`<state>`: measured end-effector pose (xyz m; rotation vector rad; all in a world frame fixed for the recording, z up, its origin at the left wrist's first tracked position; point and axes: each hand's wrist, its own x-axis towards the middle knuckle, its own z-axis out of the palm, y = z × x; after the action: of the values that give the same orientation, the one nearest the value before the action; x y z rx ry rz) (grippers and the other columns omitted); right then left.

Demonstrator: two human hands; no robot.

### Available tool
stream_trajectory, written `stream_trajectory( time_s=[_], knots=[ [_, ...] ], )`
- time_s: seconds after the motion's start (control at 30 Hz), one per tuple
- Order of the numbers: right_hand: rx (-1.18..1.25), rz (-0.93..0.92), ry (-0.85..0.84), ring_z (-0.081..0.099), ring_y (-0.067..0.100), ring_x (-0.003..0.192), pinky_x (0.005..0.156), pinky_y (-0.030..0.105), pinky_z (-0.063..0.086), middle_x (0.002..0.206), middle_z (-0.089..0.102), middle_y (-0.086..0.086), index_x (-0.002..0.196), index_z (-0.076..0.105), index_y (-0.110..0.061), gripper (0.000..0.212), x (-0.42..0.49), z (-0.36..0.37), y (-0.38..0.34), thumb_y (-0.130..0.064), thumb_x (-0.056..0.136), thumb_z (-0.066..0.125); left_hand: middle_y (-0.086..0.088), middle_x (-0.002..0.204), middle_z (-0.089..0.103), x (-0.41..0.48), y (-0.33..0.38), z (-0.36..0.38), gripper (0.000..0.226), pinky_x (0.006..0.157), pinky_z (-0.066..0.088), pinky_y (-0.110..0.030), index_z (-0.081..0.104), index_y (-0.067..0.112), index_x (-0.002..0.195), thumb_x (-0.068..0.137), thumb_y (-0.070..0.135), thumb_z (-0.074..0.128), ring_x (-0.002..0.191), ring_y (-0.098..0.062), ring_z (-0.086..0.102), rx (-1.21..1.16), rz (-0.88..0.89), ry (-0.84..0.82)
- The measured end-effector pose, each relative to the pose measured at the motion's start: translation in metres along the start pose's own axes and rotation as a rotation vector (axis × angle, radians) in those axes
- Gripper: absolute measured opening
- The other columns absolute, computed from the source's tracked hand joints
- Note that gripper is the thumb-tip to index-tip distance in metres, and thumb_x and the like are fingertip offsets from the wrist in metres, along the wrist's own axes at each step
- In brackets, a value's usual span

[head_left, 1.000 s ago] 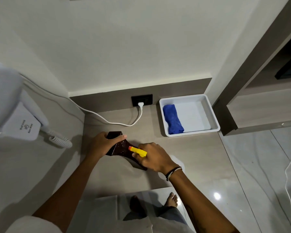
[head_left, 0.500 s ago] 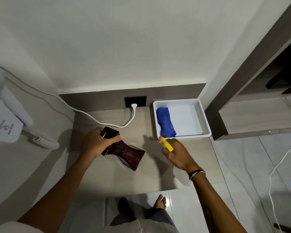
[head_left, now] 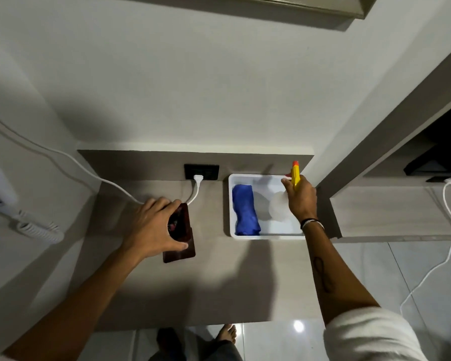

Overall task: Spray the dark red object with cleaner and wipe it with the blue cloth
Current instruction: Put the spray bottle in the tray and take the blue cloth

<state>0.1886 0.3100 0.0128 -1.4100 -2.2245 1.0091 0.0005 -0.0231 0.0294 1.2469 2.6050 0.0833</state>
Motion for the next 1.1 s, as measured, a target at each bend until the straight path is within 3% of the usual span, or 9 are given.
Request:
stream_trajectory(
  time_s=[0.3, 0.43, 0.47, 0.53, 0.67, 0.87, 0.97, 1.03, 1.1],
  knots=[
    [0.083, 0.026, 0.023, 0.066, 0.040, 0.133, 0.113, 0.048, 0.053, 0.149, 0.066, 0.016, 0.152, 0.052, -0.009, 0.055, 0.002, 0.018, 0.028, -0.034, 0.106, 0.067, 0.004, 0.142, 0.052, -0.003, -0.007, 0.016, 0.116, 0.113, 0.043, -0.043, 0.044, 0.026, 0.156, 0.056, 0.073, 0.080, 0.132, -0.026, 0.047, -0.124, 0.022, 0.003],
    [-0.143, -0.348, 0.396, 0.051, 0.031, 0.146, 0.121, 0.038, 0.043, 0.150, 0.058, 0.014, 0.149, 0.053, -0.011, 0.055, -0.022, 0.036, 0.025, -0.039, 0.105, 0.068, 0.003, 0.150, 0.048, -0.003, -0.012, 0.024, 0.120, 0.129, 0.027, -0.049, 0.038, 0.027, 0.161, 0.058, 0.070, 0.083, 0.153, -0.036, 0.034, -0.186, 0.027, -0.015],
    [-0.161, -0.481, 0.373, 0.053, 0.030, 0.142, 0.120, 0.038, 0.045, 0.146, 0.061, 0.013, 0.144, 0.057, -0.012, 0.046, -0.027, 0.050, 0.022, -0.035, 0.105, 0.066, 0.001, 0.151, 0.048, -0.002, -0.013, 0.027, 0.121, 0.131, 0.022, -0.049, 0.037, 0.026, 0.161, 0.059, 0.070, 0.085, 0.155, -0.038, 0.032, -0.205, 0.027, -0.001],
    [-0.257, -0.592, 0.089, 0.055, 0.032, 0.141, 0.118, 0.046, 0.051, 0.150, 0.061, 0.013, 0.146, 0.058, -0.015, 0.044, -0.033, 0.081, 0.016, -0.030, 0.105, 0.065, -0.004, 0.152, 0.051, -0.001, -0.014, 0.033, 0.122, 0.131, 0.011, -0.044, 0.042, 0.021, 0.160, 0.058, 0.069, 0.088, 0.152, -0.038, 0.036, -0.198, 0.054, 0.053],
    [-0.543, -0.360, -0.417, 0.007, 0.041, 0.169, 0.136, 0.049, 0.024, 0.181, 0.003, 0.021, 0.173, 0.017, -0.014, 0.073, -0.022, 0.126, 0.014, -0.025, 0.111, 0.055, -0.010, 0.157, 0.051, -0.002, -0.017, 0.036, 0.124, 0.134, 0.008, -0.049, 0.044, 0.014, 0.160, 0.059, 0.068, 0.089, 0.157, -0.035, 0.034, -0.194, 0.106, 0.090],
    [-0.633, -0.313, -0.500, -0.008, 0.045, 0.168, 0.137, 0.048, 0.009, 0.179, -0.015, 0.026, 0.172, -0.008, -0.012, 0.078, -0.010, 0.150, 0.027, -0.017, 0.114, 0.044, -0.011, 0.152, 0.054, -0.003, -0.014, 0.031, 0.110, 0.133, 0.010, -0.058, 0.051, 0.013, 0.151, 0.055, 0.048, 0.093, 0.153, -0.035, 0.039, -0.300, 0.108, 0.074],
    [-0.535, -0.323, -0.453, 0.000, 0.041, 0.169, 0.135, 0.048, 0.022, 0.181, -0.008, 0.019, 0.173, 0.002, -0.013, 0.089, -0.011, 0.145, 0.030, -0.002, 0.105, 0.058, -0.011, 0.148, 0.054, -0.007, -0.012, 0.030, 0.109, 0.131, 0.014, -0.062, 0.053, 0.012, 0.149, 0.054, 0.047, 0.091, 0.147, -0.032, 0.040, -0.328, 0.105, 0.094],
    [-0.392, -0.288, -0.407, 0.030, 0.040, 0.162, 0.127, 0.043, 0.037, 0.178, 0.024, 0.017, 0.171, 0.024, -0.015, 0.067, -0.016, 0.132, 0.024, -0.015, 0.111, 0.054, -0.011, 0.144, 0.057, -0.011, -0.013, 0.031, 0.107, 0.127, 0.022, -0.063, 0.055, 0.011, 0.147, 0.052, 0.044, 0.089, 0.139, -0.033, 0.045, -0.333, 0.115, 0.119],
    [-0.270, -0.226, -0.181, 0.066, 0.033, 0.124, 0.100, 0.022, 0.047, 0.152, 0.064, 0.013, 0.155, 0.054, -0.025, 0.043, -0.032, 0.119, 0.016, -0.038, 0.116, 0.042, -0.010, 0.141, 0.057, -0.016, -0.018, 0.032, 0.104, 0.123, 0.031, -0.057, 0.056, 0.010, 0.146, 0.052, 0.036, 0.090, 0.133, -0.032, 0.047, -0.376, 0.122, 0.146]
  ],
)
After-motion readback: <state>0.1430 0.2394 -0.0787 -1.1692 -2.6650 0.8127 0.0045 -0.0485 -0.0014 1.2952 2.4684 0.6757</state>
